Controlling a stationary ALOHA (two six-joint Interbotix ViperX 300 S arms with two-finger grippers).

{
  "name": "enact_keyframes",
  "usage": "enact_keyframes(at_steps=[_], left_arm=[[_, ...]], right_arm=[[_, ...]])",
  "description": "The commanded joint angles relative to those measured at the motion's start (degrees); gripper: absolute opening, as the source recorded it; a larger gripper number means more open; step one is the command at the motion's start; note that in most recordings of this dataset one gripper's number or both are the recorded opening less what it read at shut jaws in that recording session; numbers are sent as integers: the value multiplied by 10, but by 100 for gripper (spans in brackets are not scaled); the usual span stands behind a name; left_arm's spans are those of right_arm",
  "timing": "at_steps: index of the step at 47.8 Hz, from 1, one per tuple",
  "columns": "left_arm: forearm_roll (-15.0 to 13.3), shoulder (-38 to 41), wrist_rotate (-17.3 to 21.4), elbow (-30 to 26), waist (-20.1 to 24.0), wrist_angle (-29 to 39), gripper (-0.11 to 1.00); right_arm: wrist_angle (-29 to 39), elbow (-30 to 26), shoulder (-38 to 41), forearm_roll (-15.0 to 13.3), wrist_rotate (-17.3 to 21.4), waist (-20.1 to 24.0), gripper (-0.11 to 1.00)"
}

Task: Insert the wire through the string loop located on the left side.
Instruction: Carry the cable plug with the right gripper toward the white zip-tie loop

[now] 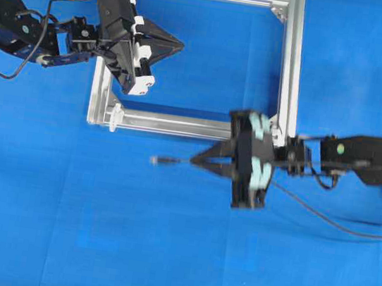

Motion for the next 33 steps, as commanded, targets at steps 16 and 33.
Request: enact_keyframes(at_steps=[16, 33], left_arm=[[2, -20, -1, -5, -2, -4, 0], [2, -20, -2, -7, -2, -4, 0]], right_arm=[[-5, 2, -18, -4, -11, -69, 0], [-16, -25, 4, -4, -17, -68, 0]])
